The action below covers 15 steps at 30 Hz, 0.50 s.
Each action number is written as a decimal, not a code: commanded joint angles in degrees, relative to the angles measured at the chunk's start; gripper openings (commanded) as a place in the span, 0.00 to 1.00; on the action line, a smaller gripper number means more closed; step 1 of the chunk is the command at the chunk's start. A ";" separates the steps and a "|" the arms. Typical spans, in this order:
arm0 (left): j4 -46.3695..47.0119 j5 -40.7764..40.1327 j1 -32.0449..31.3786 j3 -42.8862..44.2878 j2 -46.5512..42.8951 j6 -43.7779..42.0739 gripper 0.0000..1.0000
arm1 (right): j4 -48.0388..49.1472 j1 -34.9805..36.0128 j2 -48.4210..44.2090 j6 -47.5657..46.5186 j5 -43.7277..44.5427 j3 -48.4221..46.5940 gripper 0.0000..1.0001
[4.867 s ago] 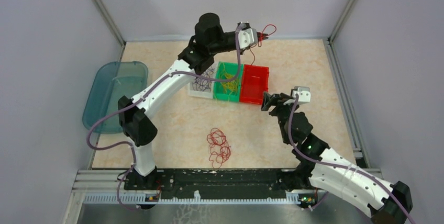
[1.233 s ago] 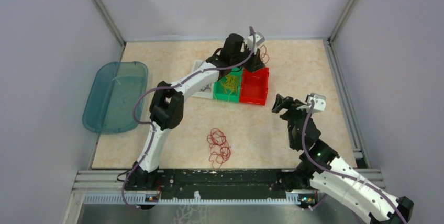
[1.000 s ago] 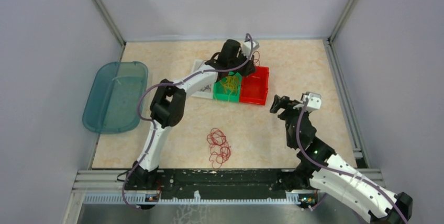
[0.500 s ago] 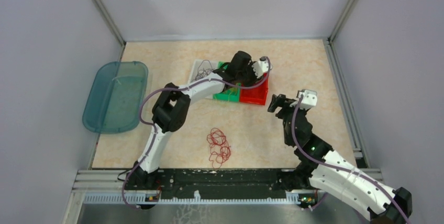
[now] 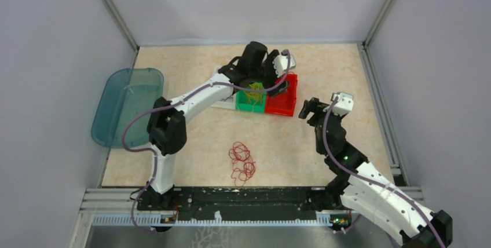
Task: Untangle the cables
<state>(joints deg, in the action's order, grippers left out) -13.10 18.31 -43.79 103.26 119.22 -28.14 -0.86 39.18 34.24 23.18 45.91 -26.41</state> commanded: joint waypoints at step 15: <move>-46.06 20.24 13.58 -6.97 -22.90 -18.76 1.00 | 19.35 -8.47 31.70 -0.67 -33.83 -8.99 0.61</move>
<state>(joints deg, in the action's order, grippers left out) -45.01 33.08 -31.24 104.09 103.15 -37.30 11.75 26.57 68.38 23.83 18.94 -37.41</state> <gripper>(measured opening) 0.998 0.609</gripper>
